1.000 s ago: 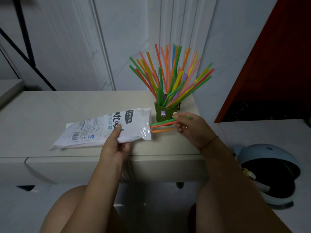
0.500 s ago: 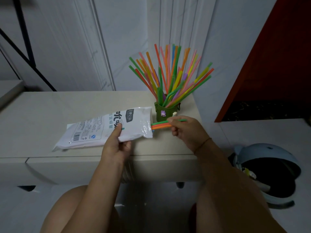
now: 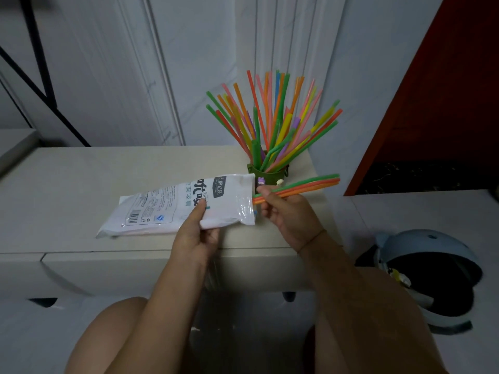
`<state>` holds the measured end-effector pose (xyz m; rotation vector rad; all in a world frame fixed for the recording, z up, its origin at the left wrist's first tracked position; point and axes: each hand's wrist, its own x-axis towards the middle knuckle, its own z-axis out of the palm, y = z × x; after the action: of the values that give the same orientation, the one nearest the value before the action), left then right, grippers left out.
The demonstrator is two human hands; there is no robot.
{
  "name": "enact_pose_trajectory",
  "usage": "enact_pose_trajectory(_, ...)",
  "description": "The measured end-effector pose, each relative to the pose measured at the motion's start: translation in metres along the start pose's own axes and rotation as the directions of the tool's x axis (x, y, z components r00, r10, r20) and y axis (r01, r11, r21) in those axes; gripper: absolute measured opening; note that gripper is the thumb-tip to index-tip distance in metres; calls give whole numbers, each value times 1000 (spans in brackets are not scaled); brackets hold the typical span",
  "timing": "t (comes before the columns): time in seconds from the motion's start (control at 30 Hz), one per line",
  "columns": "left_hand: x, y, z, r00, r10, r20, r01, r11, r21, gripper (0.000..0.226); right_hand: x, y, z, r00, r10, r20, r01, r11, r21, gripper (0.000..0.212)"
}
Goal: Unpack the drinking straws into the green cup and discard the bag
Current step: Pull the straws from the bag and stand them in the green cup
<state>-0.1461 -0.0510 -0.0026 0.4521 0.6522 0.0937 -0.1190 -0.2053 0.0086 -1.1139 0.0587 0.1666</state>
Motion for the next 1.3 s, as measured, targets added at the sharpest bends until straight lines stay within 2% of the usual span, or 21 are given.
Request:
enact_pose_trajectory(0.13,5,19,-10,999,38,-37,-39,999,-26,19,9,-30,-19,981,-112,-158,100,992,-78,12)
enact_pose_trajectory(0.27,10,28,-13,997,62,-54,-63,998,-19,14,19,-68,-40,915,-313,-255,261,941,-217,14)
enact_pose_trajectory(0.43,9,22,-10,997,52,-48,-53,999,-10,14,33,-99,-37,844,-492,-214,381,831,-406,13)
enact_pose_trajectory(0.53,9,20,-10,998,51,-47,-52,999,-11,13,42,-102,-28,841,-522,-138,372,745,-553,13)
enact_pose_trajectory(0.6,8,20,-10,998,48,-44,-48,999,-9,14,51,-96,-24,864,-493,-108,327,710,-624,9)
enact_pose_trajectory(0.7,7,20,-8,999,42,-29,-42,999,-8,14,63,-78,-23,907,-409,-97,238,690,-683,16)
enact_pose_trajectory(0.87,6,19,-5,999,35,16,-35,999,-9,14,71,-52,-25,947,-310,-84,163,690,-705,18)
enact_pose_trajectory(1.0,5,17,-5,998,17,55,-17,1000,-14,13,70,-44,-26,956,-280,-94,159,755,-636,16)
enact_pose_trajectory(1.17,3,15,-5,995,58,86,-60,998,31,17,60,-38,-34,953,-205,-224,47,828,-559,30)
enact_pose_trajectory(1.23,2,14,-5,988,118,104,-128,987,99,24,47,-28,-32,962,-90,-259,-38,892,-451,21)
enact_pose_trajectory(1.27,2,13,-5,981,152,121,-167,977,132,26,39,-20,-29,966,9,-260,-107,924,-367,11)
enact_pose_trajectory(1.3,0,12,-6,973,183,140,-206,965,164,28,29,-12,-23,959,138,-247,-201,946,-254,11)
